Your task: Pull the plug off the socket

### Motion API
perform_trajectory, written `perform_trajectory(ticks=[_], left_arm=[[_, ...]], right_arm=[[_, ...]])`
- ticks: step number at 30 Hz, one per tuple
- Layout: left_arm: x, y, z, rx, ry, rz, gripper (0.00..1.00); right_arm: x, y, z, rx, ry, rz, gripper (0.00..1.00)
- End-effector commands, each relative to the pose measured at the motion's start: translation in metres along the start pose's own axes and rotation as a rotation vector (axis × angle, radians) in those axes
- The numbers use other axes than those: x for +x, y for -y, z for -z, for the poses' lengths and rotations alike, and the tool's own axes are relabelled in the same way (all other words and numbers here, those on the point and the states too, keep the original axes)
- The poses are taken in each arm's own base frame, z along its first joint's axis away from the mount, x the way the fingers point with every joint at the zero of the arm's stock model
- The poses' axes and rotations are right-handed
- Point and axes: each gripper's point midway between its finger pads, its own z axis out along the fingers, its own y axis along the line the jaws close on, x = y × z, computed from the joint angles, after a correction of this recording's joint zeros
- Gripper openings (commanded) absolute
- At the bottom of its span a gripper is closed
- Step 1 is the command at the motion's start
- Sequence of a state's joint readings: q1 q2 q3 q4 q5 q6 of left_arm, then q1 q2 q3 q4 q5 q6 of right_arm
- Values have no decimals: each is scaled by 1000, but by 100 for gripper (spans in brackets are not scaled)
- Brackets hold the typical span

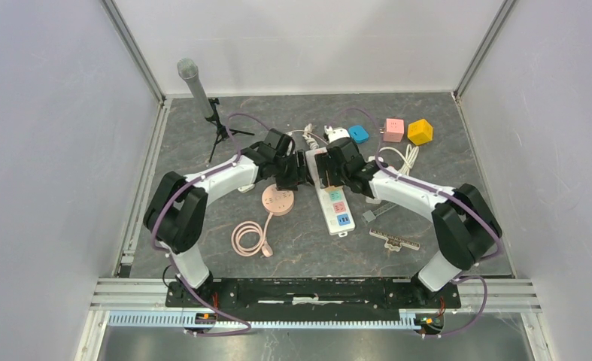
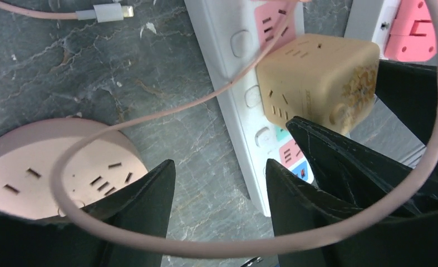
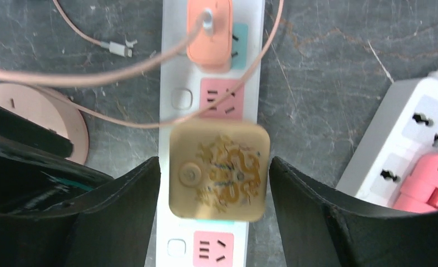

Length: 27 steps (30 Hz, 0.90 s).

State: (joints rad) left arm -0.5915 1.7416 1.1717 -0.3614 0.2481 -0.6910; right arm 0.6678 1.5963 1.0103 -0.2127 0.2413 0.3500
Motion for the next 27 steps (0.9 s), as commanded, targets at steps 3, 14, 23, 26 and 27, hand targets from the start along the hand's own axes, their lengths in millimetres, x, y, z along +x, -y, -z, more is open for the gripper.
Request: perform_trajectory(ticks=[3,14,23,26,27], left_arm=[[-5,10,-22,11,-2,44,60],[-8,20,-50,-2,-3,-12,60],[10,-10,-67,-122,-43,-60,53],[16,-19,-69,-145,-55,-65,52],[18,-22,-71,-151,-61,-66,52]], right_arm=[[-29,-9,-10,0,40,15,67],[-18,-8,-13,4,-3,48,74],[-10,-10,-16,-8,-34,52,60],[-14,-12,-14,-19,-21,43,40],[-16,-13,-14,-22,-14,41,33]])
